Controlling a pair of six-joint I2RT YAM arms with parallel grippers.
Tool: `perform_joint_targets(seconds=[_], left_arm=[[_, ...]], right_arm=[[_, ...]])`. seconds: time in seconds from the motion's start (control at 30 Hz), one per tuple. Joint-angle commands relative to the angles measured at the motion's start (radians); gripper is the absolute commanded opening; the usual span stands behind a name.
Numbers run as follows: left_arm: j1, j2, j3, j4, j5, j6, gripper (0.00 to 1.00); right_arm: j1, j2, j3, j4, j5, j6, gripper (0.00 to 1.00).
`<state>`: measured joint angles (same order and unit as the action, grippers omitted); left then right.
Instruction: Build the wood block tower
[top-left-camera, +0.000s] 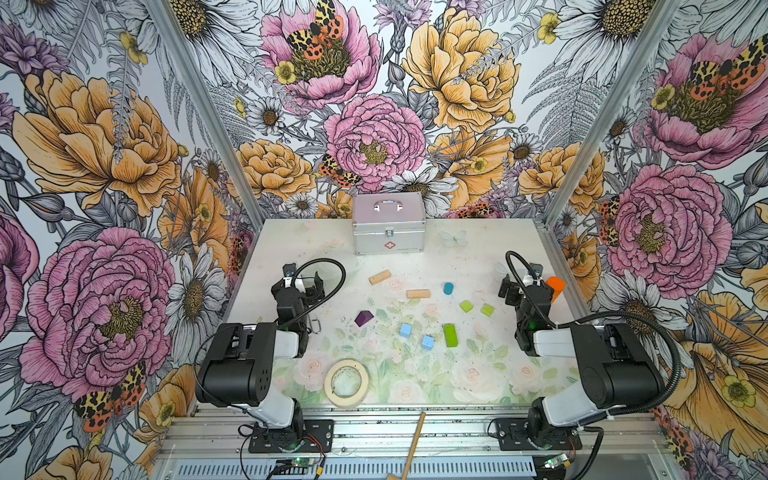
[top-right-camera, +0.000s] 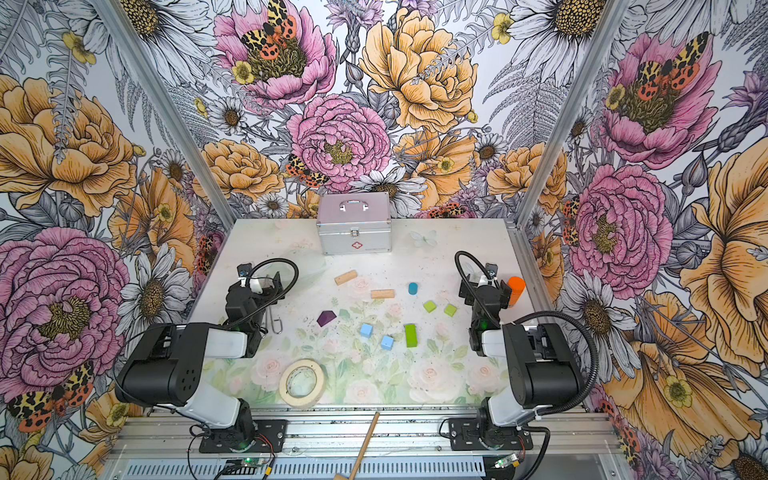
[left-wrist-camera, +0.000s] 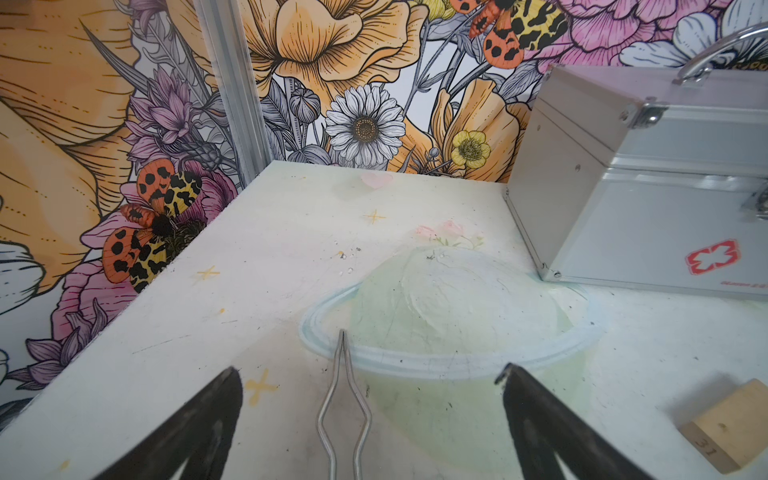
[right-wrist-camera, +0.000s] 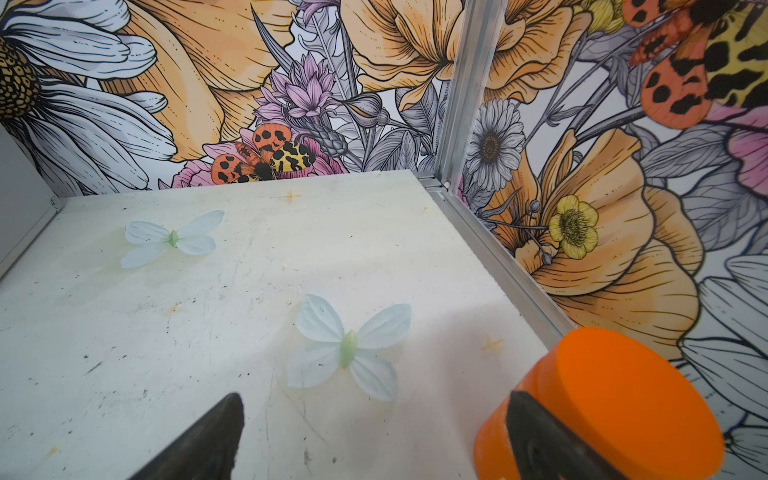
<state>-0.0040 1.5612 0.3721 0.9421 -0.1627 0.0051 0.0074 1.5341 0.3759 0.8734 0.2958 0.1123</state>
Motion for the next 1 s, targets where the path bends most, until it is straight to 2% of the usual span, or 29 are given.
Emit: perform_joint_targets(seconds=[0.0,0.1,0.27,0.4,0.5,0.67,0.77,0.8,0.97], left_arm=[[-0.002,-0.044,0.041,-0.090,0.022,0.001,0.91],[-0.002,-0.124,0.090,-0.245,0.019,0.002,0.90],[-0.023,-0.267,0.119,-0.393,0.000,-0.012,0.87],[-0.037,-0.390,0.181,-0.544,0.057,-0.081,0.86],[-0.062,-0.448,0.242,-0.673,0.093,-0.122,0.84],[-0.117,-0.492,0.283,-0.755,0.115,-0.147,0.83],[-0.140,-0.495,0.297,-0.786,0.120,-0.163,0.83],[-0.148,-0.496,0.302,-0.801,0.117,-0.162,0.83],[-0.172,-0.503,0.319,-0.858,0.093,-0.151,0.83]], right_arm=[[0.006,-0.003,-0.006,0.045,0.021,0.003,1.00],[0.015,-0.050,0.031,-0.065,-0.008,-0.015,1.00],[0.026,-0.204,0.192,-0.460,0.010,-0.016,0.95],[0.047,-0.285,0.320,-0.737,-0.062,0.030,0.91],[0.115,-0.295,0.442,-0.960,-0.076,0.047,0.87],[0.297,-0.227,0.606,-1.186,-0.073,0.106,0.86],[0.422,-0.132,0.709,-1.267,-0.063,0.124,0.86],[0.467,-0.081,0.764,-1.305,-0.050,0.131,0.92],[0.581,0.111,0.945,-1.399,-0.070,0.163,0.93]])
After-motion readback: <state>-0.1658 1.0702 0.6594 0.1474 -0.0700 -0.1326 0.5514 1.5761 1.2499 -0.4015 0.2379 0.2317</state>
